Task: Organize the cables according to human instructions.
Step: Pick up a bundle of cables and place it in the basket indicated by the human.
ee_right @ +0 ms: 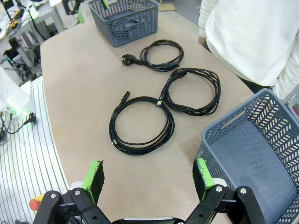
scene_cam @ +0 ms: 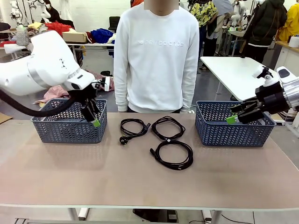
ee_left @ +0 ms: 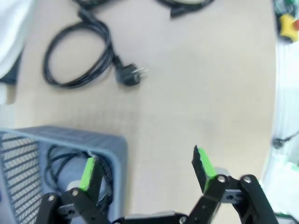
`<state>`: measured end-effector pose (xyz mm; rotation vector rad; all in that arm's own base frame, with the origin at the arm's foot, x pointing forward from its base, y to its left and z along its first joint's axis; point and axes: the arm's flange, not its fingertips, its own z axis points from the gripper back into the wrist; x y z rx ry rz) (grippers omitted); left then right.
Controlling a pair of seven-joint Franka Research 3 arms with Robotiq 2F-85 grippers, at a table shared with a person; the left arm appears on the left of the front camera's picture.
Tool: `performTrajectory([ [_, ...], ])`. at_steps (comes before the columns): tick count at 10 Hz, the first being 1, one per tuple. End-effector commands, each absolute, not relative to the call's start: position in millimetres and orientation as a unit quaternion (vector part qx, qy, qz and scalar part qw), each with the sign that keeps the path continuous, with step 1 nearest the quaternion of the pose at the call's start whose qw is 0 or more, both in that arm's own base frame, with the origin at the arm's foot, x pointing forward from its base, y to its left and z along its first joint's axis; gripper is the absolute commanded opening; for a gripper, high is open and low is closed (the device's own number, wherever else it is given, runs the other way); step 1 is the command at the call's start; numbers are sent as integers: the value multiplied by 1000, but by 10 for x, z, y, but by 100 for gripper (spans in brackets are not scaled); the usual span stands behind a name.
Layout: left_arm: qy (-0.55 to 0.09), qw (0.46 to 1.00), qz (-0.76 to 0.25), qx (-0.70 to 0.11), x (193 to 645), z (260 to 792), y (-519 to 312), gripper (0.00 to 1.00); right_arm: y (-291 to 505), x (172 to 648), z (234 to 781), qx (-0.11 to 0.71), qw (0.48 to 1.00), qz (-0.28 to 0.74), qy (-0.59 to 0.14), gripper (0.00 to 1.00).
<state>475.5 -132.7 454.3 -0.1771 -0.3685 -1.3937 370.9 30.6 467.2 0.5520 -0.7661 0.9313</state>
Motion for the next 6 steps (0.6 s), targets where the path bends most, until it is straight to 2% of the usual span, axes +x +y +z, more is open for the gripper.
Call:
performTrajectory([
  [1, -200, 752, -618, -113, 4421, 4424, -1392, 100, 311, 3756, 4652, 260, 776, 438, -372, 100],
  [6, -202, 755, -606, -145, 3927, 4252, -1502, 100, 311, 3756, 4652, 260, 776, 438, -372, 100],
])
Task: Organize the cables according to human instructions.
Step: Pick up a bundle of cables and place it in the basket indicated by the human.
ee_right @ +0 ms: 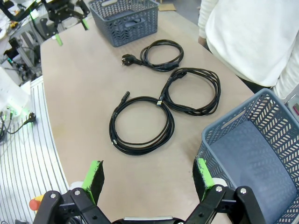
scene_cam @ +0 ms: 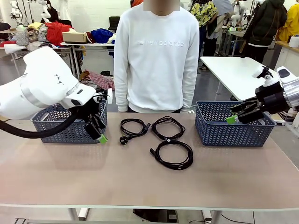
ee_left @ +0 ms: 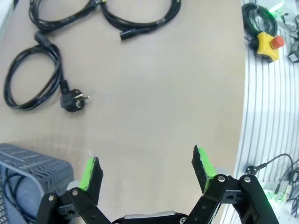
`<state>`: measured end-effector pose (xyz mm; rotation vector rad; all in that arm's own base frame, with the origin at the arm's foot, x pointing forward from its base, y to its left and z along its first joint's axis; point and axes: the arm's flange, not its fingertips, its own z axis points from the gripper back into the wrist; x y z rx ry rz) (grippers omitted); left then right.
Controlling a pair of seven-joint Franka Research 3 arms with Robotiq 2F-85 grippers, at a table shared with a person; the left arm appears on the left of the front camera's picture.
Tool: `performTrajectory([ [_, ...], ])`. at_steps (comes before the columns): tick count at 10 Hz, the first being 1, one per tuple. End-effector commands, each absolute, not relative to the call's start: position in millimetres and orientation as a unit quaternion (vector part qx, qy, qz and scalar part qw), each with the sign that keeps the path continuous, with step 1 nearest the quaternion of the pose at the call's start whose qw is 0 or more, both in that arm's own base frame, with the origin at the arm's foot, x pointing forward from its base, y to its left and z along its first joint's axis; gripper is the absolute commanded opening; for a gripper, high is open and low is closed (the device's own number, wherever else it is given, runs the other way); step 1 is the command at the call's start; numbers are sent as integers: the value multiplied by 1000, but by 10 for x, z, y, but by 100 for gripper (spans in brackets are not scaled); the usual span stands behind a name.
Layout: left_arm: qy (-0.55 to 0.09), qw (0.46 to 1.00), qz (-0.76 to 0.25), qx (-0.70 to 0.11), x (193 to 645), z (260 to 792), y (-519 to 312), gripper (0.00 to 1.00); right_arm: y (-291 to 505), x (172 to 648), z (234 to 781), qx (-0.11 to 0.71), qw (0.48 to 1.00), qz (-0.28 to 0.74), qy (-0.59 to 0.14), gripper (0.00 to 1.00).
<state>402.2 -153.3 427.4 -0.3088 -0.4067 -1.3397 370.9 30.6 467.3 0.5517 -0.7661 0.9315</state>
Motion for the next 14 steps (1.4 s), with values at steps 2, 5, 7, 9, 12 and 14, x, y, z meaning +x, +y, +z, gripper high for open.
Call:
performTrajectory([
  [2, -203, 752, -611, -144, 3873, 4196, -1542, 100, 311, 3756, 4652, 260, 776, 438, -372, 100],
  [5, -187, 751, -617, -141, 3913, 4238, -1551, 100, 311, 3756, 4652, 260, 776, 438, -372, 100],
  [7, -187, 751, -617, -141, 3913, 4238, -1551, 100, 311, 3756, 4652, 260, 776, 438, -372, 100],
  [9, -187, 751, -617, -141, 3913, 4238, -1551, 100, 311, 3756, 4652, 260, 776, 438, -372, 100],
  [12, -187, 751, -617, -141, 3913, 4238, -1551, 100, 311, 3756, 4652, 260, 776, 438, -372, 100],
  [14, -187, 751, -617, -141, 3913, 4238, -1551, 100, 311, 3756, 4652, 260, 776, 438, -372, 100],
])
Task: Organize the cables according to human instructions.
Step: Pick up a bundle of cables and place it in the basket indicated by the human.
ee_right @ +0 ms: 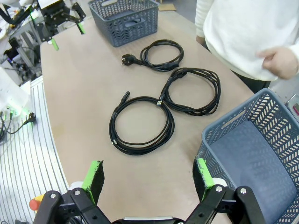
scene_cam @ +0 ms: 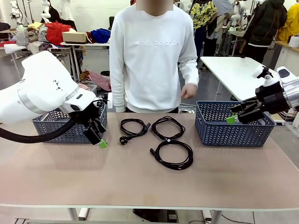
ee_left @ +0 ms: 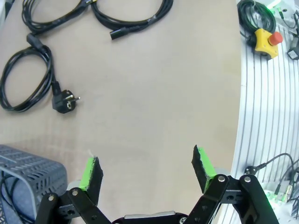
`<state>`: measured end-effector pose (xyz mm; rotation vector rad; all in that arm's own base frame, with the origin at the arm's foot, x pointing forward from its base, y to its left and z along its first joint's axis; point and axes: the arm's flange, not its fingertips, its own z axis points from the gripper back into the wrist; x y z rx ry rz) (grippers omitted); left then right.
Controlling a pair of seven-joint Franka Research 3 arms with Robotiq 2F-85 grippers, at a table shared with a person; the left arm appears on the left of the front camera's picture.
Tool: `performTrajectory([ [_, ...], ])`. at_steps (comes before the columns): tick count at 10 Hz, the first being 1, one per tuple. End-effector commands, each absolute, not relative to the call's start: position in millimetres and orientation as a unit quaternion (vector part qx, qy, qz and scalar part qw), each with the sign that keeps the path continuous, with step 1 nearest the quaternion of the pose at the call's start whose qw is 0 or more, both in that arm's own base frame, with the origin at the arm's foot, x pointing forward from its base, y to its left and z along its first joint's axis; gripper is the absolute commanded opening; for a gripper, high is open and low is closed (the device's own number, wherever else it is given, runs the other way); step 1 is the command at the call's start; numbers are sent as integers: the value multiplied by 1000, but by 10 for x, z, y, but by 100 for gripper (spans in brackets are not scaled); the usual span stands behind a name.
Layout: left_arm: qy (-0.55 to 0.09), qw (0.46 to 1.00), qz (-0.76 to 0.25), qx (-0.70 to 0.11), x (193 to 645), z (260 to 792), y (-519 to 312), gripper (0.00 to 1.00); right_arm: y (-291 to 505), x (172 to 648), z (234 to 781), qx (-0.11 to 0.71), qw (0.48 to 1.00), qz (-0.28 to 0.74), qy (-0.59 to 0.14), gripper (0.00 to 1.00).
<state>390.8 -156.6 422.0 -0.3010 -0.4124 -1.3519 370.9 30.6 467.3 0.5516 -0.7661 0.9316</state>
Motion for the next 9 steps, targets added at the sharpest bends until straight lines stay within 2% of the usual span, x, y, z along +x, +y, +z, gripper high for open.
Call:
performTrajectory([
  [1, -187, 751, -617, -141, 3913, 4238, -1551, 100, 311, 3756, 4652, 260, 776, 438, -372, 100],
  [9, -187, 751, -617, -141, 3913, 4238, -1551, 100, 311, 3756, 4652, 260, 776, 438, -372, 100],
])
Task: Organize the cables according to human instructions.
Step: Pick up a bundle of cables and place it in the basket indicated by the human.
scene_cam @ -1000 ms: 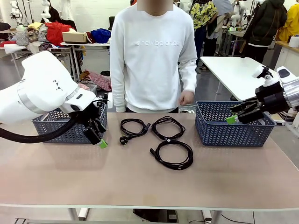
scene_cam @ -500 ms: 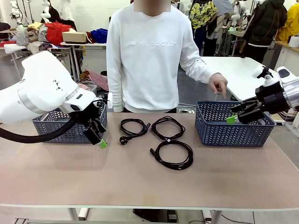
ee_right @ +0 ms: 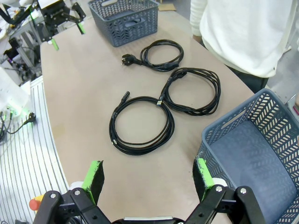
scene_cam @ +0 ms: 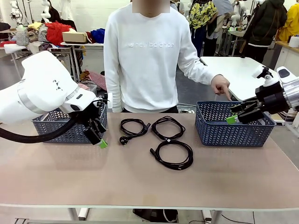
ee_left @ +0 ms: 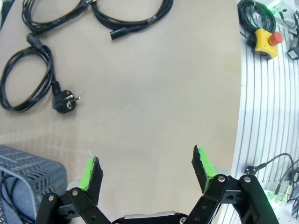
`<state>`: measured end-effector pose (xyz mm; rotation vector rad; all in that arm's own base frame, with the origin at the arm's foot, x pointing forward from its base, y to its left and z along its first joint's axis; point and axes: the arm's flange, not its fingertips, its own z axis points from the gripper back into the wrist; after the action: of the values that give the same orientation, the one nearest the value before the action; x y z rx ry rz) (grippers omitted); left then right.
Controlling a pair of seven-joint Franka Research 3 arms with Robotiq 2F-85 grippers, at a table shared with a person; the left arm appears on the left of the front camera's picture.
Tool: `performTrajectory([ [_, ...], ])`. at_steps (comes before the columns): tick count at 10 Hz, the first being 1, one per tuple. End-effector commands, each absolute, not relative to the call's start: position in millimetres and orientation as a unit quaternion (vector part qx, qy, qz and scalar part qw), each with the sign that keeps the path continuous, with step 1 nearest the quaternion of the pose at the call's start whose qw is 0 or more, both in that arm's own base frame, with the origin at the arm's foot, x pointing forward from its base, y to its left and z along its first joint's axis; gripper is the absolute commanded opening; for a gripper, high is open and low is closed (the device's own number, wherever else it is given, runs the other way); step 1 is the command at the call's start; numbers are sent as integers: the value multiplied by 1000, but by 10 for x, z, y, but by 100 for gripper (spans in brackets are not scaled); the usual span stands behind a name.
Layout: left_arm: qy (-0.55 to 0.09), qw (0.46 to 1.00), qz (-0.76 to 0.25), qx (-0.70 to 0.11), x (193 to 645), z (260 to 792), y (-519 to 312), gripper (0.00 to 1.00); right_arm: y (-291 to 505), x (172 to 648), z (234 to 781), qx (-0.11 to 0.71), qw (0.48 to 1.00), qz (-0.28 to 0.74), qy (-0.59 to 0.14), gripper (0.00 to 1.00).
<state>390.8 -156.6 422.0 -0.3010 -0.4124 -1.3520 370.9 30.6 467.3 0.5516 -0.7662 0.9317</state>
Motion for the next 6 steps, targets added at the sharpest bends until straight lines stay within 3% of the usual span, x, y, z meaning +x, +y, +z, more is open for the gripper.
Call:
performTrajectory([
  [1, -187, 751, -617, -141, 3913, 4238, -1551, 100, 311, 3756, 4652, 260, 776, 438, -372, 100],
  [6, -187, 751, -617, -141, 3913, 4238, -1551, 100, 425, 3750, 4708, 255, 796, 434, -337, 100],
])
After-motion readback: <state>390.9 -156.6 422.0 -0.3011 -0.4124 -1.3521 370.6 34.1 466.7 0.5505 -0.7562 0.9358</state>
